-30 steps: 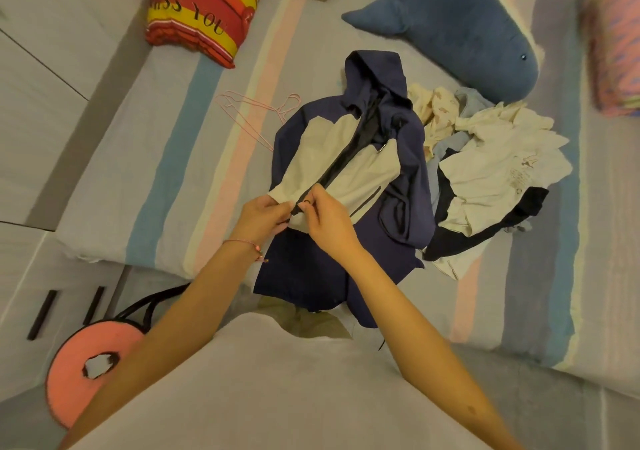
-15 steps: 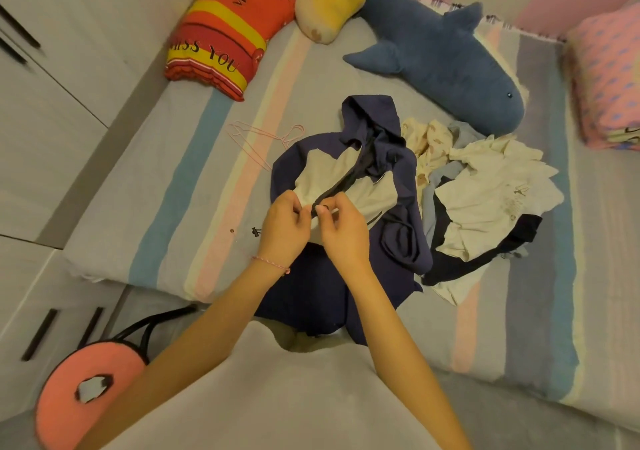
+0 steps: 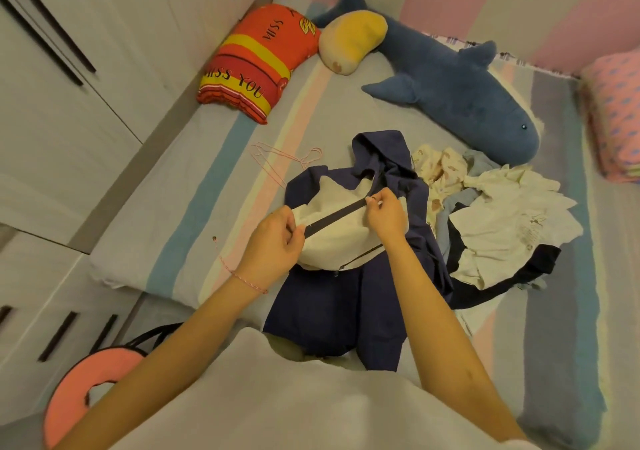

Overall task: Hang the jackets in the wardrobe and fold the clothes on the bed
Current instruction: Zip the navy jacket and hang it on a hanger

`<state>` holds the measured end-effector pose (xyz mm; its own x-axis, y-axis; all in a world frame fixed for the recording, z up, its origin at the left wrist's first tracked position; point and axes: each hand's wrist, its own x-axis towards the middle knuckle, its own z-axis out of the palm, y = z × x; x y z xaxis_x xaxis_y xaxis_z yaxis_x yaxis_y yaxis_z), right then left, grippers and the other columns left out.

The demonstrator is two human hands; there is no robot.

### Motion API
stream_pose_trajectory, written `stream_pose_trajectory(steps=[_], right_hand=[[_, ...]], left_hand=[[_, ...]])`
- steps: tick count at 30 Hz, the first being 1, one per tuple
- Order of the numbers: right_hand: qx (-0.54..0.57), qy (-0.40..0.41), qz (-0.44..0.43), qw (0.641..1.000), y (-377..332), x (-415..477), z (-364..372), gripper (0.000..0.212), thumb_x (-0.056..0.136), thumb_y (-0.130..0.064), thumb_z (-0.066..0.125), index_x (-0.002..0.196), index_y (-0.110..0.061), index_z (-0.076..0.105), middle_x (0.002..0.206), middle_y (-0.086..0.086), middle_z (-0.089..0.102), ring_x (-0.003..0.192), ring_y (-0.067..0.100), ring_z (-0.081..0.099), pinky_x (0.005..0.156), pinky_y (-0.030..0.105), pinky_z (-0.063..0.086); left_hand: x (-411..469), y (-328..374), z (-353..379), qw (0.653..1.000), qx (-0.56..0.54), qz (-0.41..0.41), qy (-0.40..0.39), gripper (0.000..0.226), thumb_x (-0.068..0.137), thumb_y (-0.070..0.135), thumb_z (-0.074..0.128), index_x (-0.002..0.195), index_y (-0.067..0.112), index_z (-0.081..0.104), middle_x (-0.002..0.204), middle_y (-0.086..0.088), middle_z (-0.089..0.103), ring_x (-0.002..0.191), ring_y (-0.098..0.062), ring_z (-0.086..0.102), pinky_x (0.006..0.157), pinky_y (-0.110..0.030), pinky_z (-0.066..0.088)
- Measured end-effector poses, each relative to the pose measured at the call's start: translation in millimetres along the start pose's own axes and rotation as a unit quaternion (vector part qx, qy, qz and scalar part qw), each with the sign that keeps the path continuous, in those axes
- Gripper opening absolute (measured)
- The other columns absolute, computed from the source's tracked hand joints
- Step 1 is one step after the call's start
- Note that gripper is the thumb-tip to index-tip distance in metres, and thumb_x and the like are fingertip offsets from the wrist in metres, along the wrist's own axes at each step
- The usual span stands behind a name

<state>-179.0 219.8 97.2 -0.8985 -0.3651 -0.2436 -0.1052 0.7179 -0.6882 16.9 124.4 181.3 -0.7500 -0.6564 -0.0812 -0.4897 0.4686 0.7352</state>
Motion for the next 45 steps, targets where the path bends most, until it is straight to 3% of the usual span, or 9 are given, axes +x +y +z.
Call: stream_pose_trajectory(steps=[6, 9, 11, 14, 20, 29, 34, 39, 45], right_hand=[[0.048, 0.045, -0.069, 0.995, -11.1, -2.3, -1.8, 0.017, 0.095, -0.013, 0.051, 0.080, -0.008, 0.045, 0.078, 0.006, 0.051, 0.073, 0.019, 0.049, 0.064, 0.027, 0.038], [0.013, 0.021, -0.145, 0.989, -21.7, -24.7, -3.1, 0.016, 0.095, -0.013, 0.052, 0.080, -0.008, 0.047, 0.077, 0.005, 0.054, 0.071, 0.017, 0.050, 0.058, 0.022, 0.034], [-0.006, 0.000, -0.183, 0.983, -27.5, -44.1, -0.5, 0.016, 0.094, -0.014, 0.053, 0.081, -0.006, 0.050, 0.078, 0.005, 0.057, 0.070, 0.018, 0.052, 0.060, 0.026, 0.039], [-0.014, -0.031, -0.223, 0.974, -41.1, -75.3, 6.2, 0.015, 0.093, -0.015, 0.054, 0.081, -0.006, 0.052, 0.075, 0.005, 0.057, 0.066, 0.018, 0.051, 0.061, 0.034, 0.043], [0.032, -0.010, -0.196, 0.980, -52.1, -94.8, -7.4, 0.014, 0.093, -0.019, 0.056, 0.082, -0.009, 0.054, 0.074, 0.002, 0.060, 0.068, 0.016, 0.054, 0.062, 0.030, 0.043], [-0.008, -0.019, 0.004, 1.000, -7.2, -31.4, -8.2, 0.020, 0.095, -0.026, 0.053, 0.083, -0.011, 0.049, 0.070, -0.009, 0.044, 0.078, 0.016, 0.048, 0.077, 0.034, 0.039], [-0.019, -0.004, 0.079, 0.997, 21.0, 5.5, -8.6, 0.029, 0.095, -0.029, 0.052, 0.069, -0.024, 0.041, 0.089, 0.004, 0.059, 0.089, 0.025, 0.057, 0.092, 0.047, 0.043], [0.063, 0.009, -0.033, 0.997, 2.9, -11.9, -10.2, 0.019, 0.095, -0.015, 0.053, 0.079, -0.007, 0.047, 0.066, -0.002, 0.050, 0.067, 0.016, 0.049, 0.065, 0.029, 0.036], [0.021, -0.053, -0.219, 0.974, -23.0, -92.3, 7.7, 0.014, 0.091, -0.009, 0.057, 0.079, -0.003, 0.053, 0.073, 0.004, 0.054, 0.061, 0.012, 0.045, 0.058, 0.017, 0.036]], left_hand=[[4.6, -27.2, -23.6, 0.990, 0.123, -0.069, -0.008, 0.022, 0.089, 0.021, 0.056, 0.072, 0.015, 0.044, 0.070, -0.002, 0.048, 0.069, -0.021, 0.052, 0.055, -0.020, 0.035], [17.2, -45.6, -28.7, 0.928, 0.352, -0.122, -0.015, 0.044, 0.088, 0.036, 0.057, 0.119, 0.005, 0.048, 0.122, -0.014, 0.048, 0.112, -0.030, 0.048, 0.088, -0.037, 0.041], [22.0, -42.0, -16.2, 0.942, 0.326, -0.081, -0.027, 0.064, 0.088, 0.043, 0.056, 0.138, 0.009, 0.033, 0.139, -0.015, 0.038, 0.125, -0.030, 0.041, 0.099, -0.040, 0.037], [25.3, -21.1, 16.2, 0.953, 0.285, 0.058, -0.083, 0.058, 0.091, 0.044, 0.052, 0.138, 0.014, 0.037, 0.128, -0.011, 0.051, 0.113, -0.027, 0.052, 0.088, -0.037, 0.045], [23.2, -4.3, 20.0, 0.923, 0.352, 0.113, -0.102, 0.043, 0.099, 0.044, 0.029, 0.110, 0.013, 0.056, 0.094, -0.009, 0.067, 0.084, -0.027, 0.063, 0.069, -0.036, 0.048], [13.0, 4.5, 22.7, 0.886, 0.382, 0.202, -0.168, 0.046, 0.099, 0.047, 0.027, 0.104, 0.014, 0.058, 0.095, -0.006, 0.066, 0.084, -0.024, 0.062, 0.064, -0.031, 0.040], [4.5, -0.5, 11.0, 0.883, 0.345, 0.220, -0.231, 0.043, 0.098, 0.046, 0.034, 0.100, 0.012, 0.060, 0.086, -0.002, 0.058, 0.074, -0.013, 0.046, 0.066, -0.025, 0.033], [13.3, -15.7, -7.4, 0.882, 0.238, 0.128, -0.386, 0.046, 0.087, 0.052, 0.053, 0.064, 0.012, 0.054, 0.058, 0.006, 0.041, 0.054, -0.010, 0.039, 0.054, -0.019, 0.031], [39.3, -26.2, 13.1, 0.947, 0.203, 0.096, -0.230, 0.036, 0.082, 0.057, 0.055, 0.073, 0.023, 0.045, 0.071, 0.006, 0.050, 0.066, -0.015, 0.052, 0.056, -0.029, 0.038]])
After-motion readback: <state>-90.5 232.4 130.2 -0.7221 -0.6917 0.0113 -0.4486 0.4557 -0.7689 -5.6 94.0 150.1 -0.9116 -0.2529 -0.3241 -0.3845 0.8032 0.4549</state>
